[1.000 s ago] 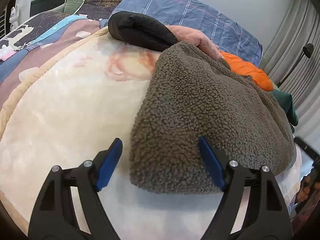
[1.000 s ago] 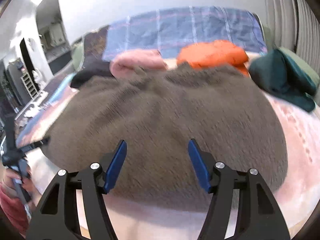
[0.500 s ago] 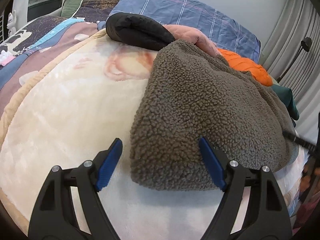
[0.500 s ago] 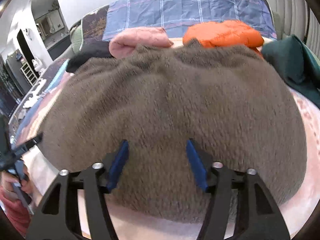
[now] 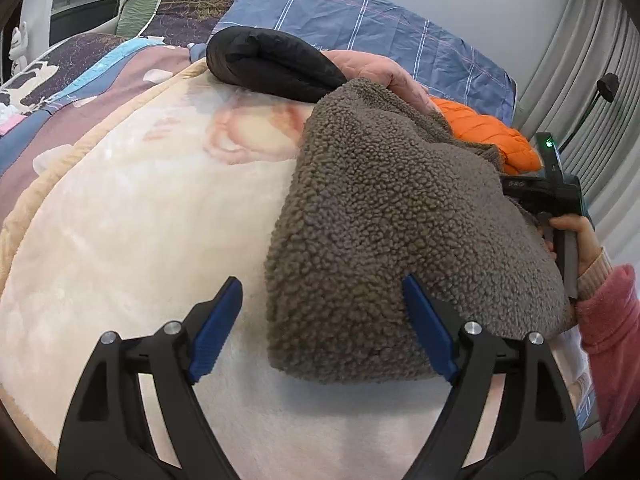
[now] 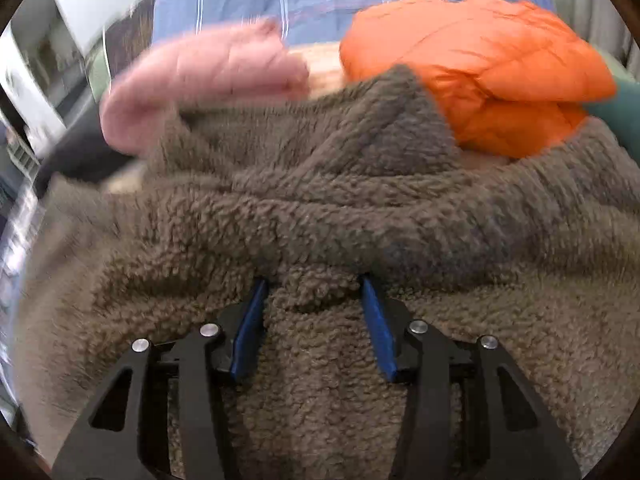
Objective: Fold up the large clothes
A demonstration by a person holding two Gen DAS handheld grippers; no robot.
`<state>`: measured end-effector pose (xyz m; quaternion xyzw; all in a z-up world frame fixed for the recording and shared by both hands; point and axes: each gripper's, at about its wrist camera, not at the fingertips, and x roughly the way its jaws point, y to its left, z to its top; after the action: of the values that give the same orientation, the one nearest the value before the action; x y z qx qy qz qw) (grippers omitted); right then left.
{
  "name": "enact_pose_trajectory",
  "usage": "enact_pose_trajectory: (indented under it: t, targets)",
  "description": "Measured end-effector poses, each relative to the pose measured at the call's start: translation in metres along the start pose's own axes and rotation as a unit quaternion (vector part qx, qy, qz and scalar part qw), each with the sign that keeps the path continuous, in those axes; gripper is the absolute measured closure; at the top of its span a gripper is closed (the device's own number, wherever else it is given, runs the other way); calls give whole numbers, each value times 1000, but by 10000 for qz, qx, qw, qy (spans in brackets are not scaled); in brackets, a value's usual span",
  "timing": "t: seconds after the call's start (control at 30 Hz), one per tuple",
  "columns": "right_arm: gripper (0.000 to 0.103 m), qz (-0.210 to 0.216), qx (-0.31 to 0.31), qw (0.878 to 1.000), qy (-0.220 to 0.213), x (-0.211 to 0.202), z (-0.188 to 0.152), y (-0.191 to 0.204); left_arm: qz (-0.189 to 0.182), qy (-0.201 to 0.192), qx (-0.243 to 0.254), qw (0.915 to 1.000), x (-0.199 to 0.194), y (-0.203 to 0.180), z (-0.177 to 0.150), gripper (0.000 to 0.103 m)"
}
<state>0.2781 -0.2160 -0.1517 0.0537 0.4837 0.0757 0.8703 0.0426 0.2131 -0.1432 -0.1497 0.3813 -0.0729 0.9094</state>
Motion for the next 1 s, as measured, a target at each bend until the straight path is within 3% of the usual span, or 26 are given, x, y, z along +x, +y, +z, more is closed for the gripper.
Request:
enact_pose_trajectory:
  t: [0.1, 0.3, 0.4, 0.5, 0.6, 0.7, 0.83, 0.93, 1.0]
  targets:
    - [55, -199, -231, 9995, -73, -1, -1, 7, -144, 48, -80, 9999, 5, 5, 2, 15]
    - [53, -57, -231, 9993, -273, -21, -3, 11, -388, 73, -227, 9990, -2, 13, 5, 16]
    - [43, -279, -364, 9967, -673, -47, -7, 19, -365, 75, -169, 9992, -9, 19, 14, 16]
    - [42, -305, -835, 9907, -1032, -79, -22, 45, -355, 38, -97, 9993, -13, 25, 30, 18]
    - [32, -117, -1539, 9788, -1348, -112, -46, 86, -447, 36, -33, 9990, -9, 31, 49, 18]
    - [25, 210, -2652, 9496, -1659, -145, -97, 149, -569, 162, -68, 9982, 6, 38, 66, 18]
    - [24, 427, -4135, 8887, -1936, -160, -172, 220, -972, 436, -300, 9939, 32, 48, 82, 18]
    - [24, 240, -5085, 8392, -1911, -143, -220, 256, -1267, 593, -307, 9897, 52, 46, 92, 18]
    - [24, 19, -5364, 8232, -1858, -130, -236, 268, -1422, 691, -308, 9869, 63, 42, 95, 18]
